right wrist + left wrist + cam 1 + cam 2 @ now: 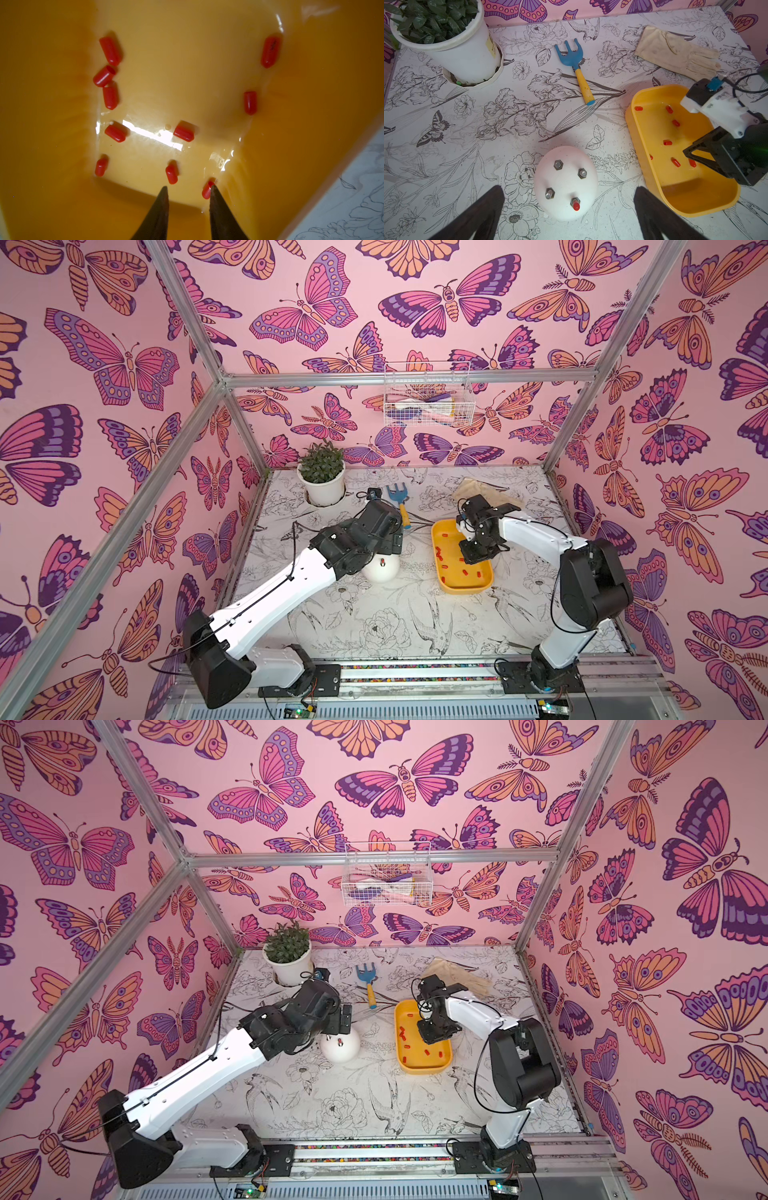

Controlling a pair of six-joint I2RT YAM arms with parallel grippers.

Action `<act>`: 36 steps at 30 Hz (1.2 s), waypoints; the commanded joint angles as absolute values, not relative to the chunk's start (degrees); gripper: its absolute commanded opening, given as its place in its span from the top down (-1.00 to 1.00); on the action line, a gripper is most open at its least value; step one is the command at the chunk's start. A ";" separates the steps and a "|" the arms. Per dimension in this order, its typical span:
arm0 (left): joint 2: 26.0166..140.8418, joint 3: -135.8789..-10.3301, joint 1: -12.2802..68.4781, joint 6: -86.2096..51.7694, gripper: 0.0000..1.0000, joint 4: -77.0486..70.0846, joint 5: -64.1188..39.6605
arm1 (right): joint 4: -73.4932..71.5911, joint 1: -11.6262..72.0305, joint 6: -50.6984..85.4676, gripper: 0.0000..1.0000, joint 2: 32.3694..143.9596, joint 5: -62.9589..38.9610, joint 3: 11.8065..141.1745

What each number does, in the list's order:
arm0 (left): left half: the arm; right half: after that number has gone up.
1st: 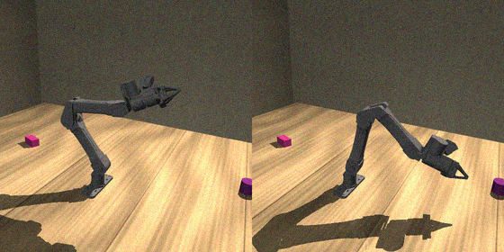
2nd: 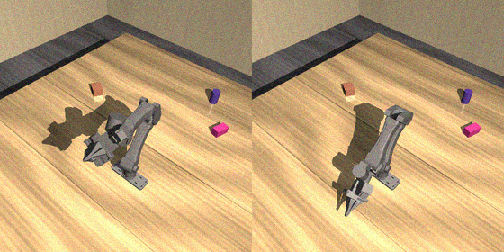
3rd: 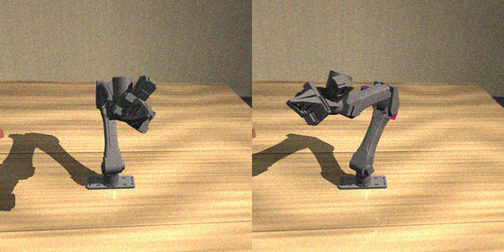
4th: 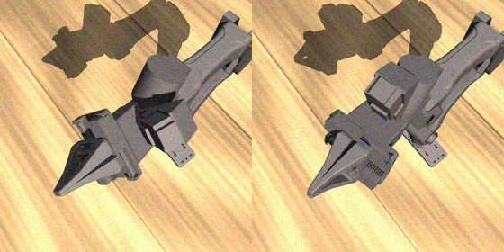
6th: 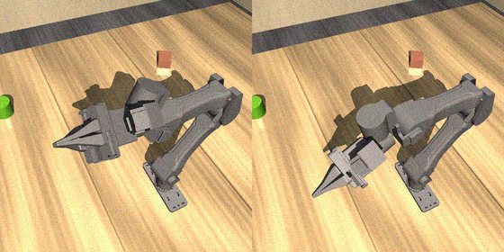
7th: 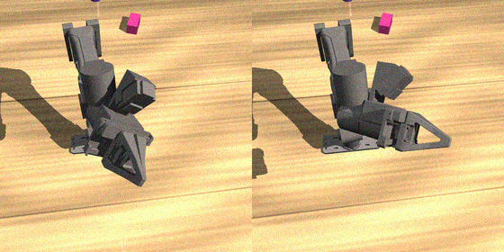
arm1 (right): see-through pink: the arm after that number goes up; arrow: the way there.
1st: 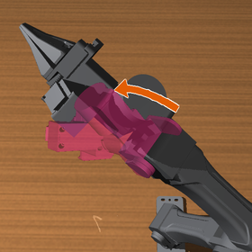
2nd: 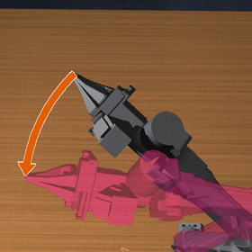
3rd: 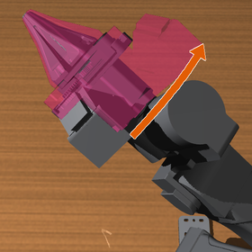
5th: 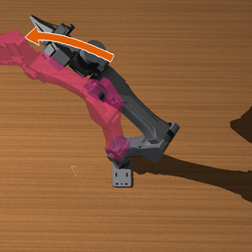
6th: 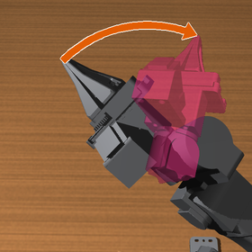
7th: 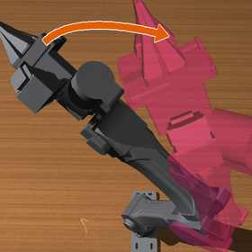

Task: Cover the protruding screws with screw protection sleeves
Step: Pick up the screw protection sleeve from the storage box.

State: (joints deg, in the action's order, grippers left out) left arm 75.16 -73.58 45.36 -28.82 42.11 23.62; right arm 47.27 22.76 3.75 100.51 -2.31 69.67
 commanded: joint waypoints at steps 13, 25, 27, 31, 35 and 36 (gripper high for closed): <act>71.70 -71.62 42.78 -28.92 -1.00 42.68 22.90 | 44.65 23.50 1.94 0.32 105.79 -1.14 71.87; 72.33 -71.94 41.69 -28.74 -1.00 41.92 21.62 | 44.25 23.53 1.32 0.32 108.41 -1.23 73.39; 72.35 -71.95 41.50 -28.73 -1.00 41.83 21.45 | 44.05 23.47 1.32 0.33 108.80 -1.37 73.63; 72.33 -72.02 41.23 -28.65 -1.00 41.74 21.36 | 44.01 23.55 1.32 0.33 109.52 -2.00 74.13; 72.30 -71.87 41.13 -28.81 -1.00 41.69 21.19 | 43.92 23.49 1.25 0.34 109.73 -2.20 74.17; 72.29 -71.89 41.08 -28.80 -1.00 41.70 21.18 | 43.88 23.52 1.23 0.34 109.82 -2.20 74.26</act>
